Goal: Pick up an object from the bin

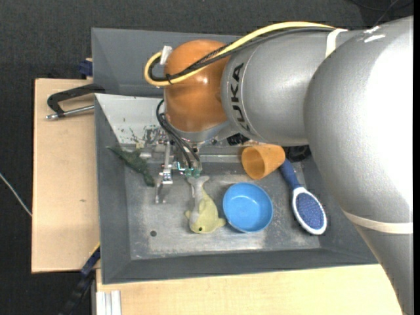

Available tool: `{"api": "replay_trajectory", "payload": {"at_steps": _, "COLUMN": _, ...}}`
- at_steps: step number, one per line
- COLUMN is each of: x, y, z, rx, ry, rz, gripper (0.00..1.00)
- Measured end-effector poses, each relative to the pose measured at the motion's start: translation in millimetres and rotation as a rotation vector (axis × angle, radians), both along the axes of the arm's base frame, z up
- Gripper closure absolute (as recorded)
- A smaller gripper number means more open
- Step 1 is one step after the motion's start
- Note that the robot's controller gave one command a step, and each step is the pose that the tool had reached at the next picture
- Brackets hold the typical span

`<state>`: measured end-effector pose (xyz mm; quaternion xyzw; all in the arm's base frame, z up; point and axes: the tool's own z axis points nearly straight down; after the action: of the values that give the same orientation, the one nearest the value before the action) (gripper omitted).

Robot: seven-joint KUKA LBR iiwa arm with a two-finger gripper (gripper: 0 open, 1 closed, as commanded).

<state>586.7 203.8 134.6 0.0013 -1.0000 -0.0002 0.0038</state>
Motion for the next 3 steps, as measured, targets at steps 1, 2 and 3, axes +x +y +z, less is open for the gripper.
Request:
{"api": "replay_trajectory", "payload": {"at_steps": 1, "x": 6.4, "y": -25, "z": -62, "rx": 0.002, "ry": -0.010, "rz": -0.181, "gripper": 0.00}}
{"api": "replay_trajectory", "payload": {"at_steps": 2, "x": 6.9, "y": -24, "z": -61, "rx": 0.004, "ry": -0.012, "rz": -0.181, "gripper": 1.00}}
{"api": "replay_trajectory", "payload": {"at_steps": 3, "x": 15.7, "y": -6, "z": -60, "rx": 0.002, "ry": -0.015, "rz": 0.076, "gripper": 1.00}}
